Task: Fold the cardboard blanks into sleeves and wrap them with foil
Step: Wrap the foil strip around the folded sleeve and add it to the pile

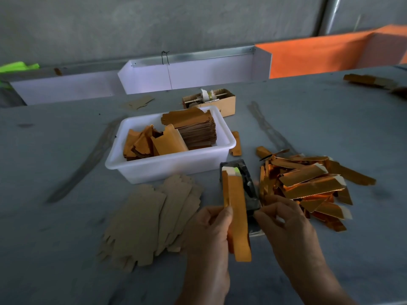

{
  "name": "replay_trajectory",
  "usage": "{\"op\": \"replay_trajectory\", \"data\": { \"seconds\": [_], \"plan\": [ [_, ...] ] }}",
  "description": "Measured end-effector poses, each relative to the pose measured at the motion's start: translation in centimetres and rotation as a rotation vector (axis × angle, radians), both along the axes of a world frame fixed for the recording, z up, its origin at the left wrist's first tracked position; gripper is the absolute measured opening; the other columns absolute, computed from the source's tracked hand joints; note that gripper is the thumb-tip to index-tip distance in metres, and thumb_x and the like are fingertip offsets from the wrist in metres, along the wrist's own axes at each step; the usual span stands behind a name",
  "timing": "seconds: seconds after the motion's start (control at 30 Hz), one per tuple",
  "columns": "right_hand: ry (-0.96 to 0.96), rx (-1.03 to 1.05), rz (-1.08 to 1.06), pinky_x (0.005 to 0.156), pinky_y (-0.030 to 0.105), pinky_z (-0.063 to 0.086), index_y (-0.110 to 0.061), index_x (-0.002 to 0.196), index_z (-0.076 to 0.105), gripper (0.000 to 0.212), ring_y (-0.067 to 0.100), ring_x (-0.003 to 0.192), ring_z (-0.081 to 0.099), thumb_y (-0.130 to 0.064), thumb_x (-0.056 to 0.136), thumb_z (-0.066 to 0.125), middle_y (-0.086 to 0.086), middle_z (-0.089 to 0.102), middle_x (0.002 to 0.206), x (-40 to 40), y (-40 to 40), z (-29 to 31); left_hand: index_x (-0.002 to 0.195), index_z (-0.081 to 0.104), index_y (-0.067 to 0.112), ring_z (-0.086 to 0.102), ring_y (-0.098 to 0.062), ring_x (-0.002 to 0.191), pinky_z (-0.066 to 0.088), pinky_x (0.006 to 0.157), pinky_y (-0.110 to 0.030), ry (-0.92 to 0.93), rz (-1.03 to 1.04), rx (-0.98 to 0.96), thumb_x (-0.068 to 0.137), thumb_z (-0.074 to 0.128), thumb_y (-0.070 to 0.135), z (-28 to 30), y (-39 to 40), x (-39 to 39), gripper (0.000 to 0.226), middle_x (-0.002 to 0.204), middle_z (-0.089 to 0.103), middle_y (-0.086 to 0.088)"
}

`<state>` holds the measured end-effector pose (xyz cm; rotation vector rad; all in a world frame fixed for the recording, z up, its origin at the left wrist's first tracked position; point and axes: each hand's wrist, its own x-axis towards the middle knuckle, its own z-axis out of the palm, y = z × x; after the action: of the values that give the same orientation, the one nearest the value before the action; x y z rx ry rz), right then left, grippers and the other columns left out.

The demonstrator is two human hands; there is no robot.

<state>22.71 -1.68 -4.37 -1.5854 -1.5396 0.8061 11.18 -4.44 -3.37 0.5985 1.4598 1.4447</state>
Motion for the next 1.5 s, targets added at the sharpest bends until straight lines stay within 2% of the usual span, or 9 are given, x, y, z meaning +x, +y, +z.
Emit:
{"op": "replay_trajectory", "data": {
  "seconds": [0.2,0.47,0.63,0.77,0.87,0.93,1.13,1.27,1.5],
  "plan": [
    [0.006,-0.005,0.011,0.085,0.040,0.052,-0.024,0.066,0.061,0.018,0.018,0.106,0.056,-0.020,0.081,0.068,-0.007,0.049,0.120,-0.4,-0.6,-0.4,0.076,0.066,0.021,0.064,-0.023,0.071,0.050,0.065,-0.036,0.239,-0.101,0.021,0.086,0.065,0.024,0.9,0.9,0.8,0.011,0.072,0.067,-0.001],
    [-0.098,0.094,-0.027,0.067,0.006,0.038,-0.013,0.079,0.067,0.003,0.011,0.101,0.056,-0.011,0.081,0.068,-0.007,0.051,0.118,-0.6,-0.8,-1.5,0.080,0.059,0.028,0.055,0.017,0.069,0.040,0.047,-0.006,0.603,-0.218,0.009,0.089,0.060,0.031,1.3,0.9,0.6,0.010,0.072,0.061,0.008],
    [-0.181,0.153,0.018,0.060,0.006,0.043,-0.011,0.080,0.066,0.003,0.005,0.087,0.057,-0.010,0.081,0.068,-0.007,0.055,0.106,-0.5,-0.5,-0.8,0.080,0.059,0.029,0.060,0.002,0.060,0.040,0.045,-0.009,0.665,-0.260,-0.020,0.090,0.059,0.033,1.7,1.0,0.7,0.011,0.070,0.060,0.008],
    [-0.014,0.109,0.038,0.064,0.015,0.044,-0.026,0.074,0.058,0.020,0.004,0.084,0.056,-0.009,0.083,0.063,-0.006,0.056,0.098,1.2,-1.2,-0.1,0.084,0.061,0.028,0.062,-0.008,0.075,0.046,0.059,-0.015,0.476,-0.266,-0.057,0.090,0.060,0.030,2.0,0.8,0.3,0.006,0.083,0.063,0.006],
    [0.297,-0.040,0.076,0.067,0.033,0.051,-0.021,0.073,0.063,0.018,0.017,0.076,0.062,-0.006,0.083,0.060,0.002,0.064,0.078,2.6,-1.6,1.6,0.080,0.065,0.023,0.066,-0.024,0.080,0.047,0.065,-0.030,0.339,-0.256,-0.057,0.088,0.063,0.027,2.1,0.1,-0.3,0.009,0.082,0.069,-0.004],
    [0.413,-0.112,0.177,0.061,0.028,0.049,-0.022,0.072,0.068,0.020,0.012,0.071,0.064,-0.006,0.081,0.061,-0.002,0.066,0.075,3.2,-1.7,3.0,0.077,0.068,0.022,0.067,-0.030,0.081,0.047,0.065,-0.033,0.283,-0.243,-0.041,0.086,0.065,0.026,2.3,-0.6,-0.4,0.010,0.079,0.071,-0.005],
    [0.340,-0.041,0.460,0.053,0.015,0.049,-0.037,0.074,0.073,0.020,0.007,0.066,0.064,-0.027,0.063,0.060,-0.003,0.070,0.076,2.7,-1.7,5.3,0.070,0.073,0.022,0.068,-0.019,0.068,0.054,0.066,-0.037,0.275,-0.213,0.061,0.083,0.069,0.020,2.9,-1.7,-0.2,0.013,0.068,0.071,0.001],
    [0.287,-0.022,0.476,0.055,0.018,0.049,-0.042,0.081,0.072,0.024,0.008,0.071,0.063,-0.032,0.064,0.059,-0.003,0.070,0.081,2.4,-1.8,5.3,0.070,0.073,0.022,0.064,-0.002,0.058,0.046,0.051,-0.014,0.299,-0.232,0.094,0.081,0.071,0.020,3.2,-2.5,-0.3,0.011,0.062,0.069,0.009],
    [0.239,-0.111,0.390,0.052,0.015,0.049,-0.022,0.095,0.052,0.036,0.007,0.066,0.067,-0.031,0.061,0.062,-0.005,0.071,0.073,2.2,-1.7,5.4,0.078,0.074,0.028,0.070,-0.017,0.070,0.056,0.069,-0.039,0.323,-0.277,0.083,0.081,0.072,0.024,3.6,-3.1,-0.4,0.006,0.070,0.073,0.000]
  ]
}}
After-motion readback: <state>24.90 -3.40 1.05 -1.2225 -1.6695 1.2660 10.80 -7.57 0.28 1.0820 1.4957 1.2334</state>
